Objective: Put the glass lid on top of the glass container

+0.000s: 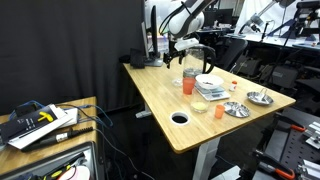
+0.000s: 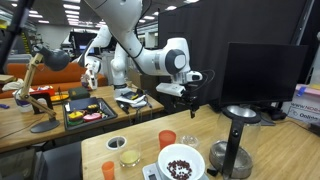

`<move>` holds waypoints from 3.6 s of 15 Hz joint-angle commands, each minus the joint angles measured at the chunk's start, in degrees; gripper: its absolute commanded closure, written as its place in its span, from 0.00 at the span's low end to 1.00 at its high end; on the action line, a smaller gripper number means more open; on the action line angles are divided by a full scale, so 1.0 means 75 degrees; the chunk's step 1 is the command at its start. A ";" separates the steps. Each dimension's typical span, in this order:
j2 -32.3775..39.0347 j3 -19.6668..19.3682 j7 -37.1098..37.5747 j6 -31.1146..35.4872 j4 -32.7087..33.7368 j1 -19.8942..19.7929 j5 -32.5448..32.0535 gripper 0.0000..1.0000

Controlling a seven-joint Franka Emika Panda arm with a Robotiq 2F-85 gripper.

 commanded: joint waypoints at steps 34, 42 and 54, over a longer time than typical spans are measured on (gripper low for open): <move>0.1687 -0.0481 0.1097 -0.0854 0.1726 -0.0083 0.1061 0.92; 0.0240 -0.0544 0.0560 -0.0778 0.0621 0.0490 0.0340 0.92; -0.2287 -0.0389 0.1406 0.0558 -0.3437 0.0716 0.0069 0.92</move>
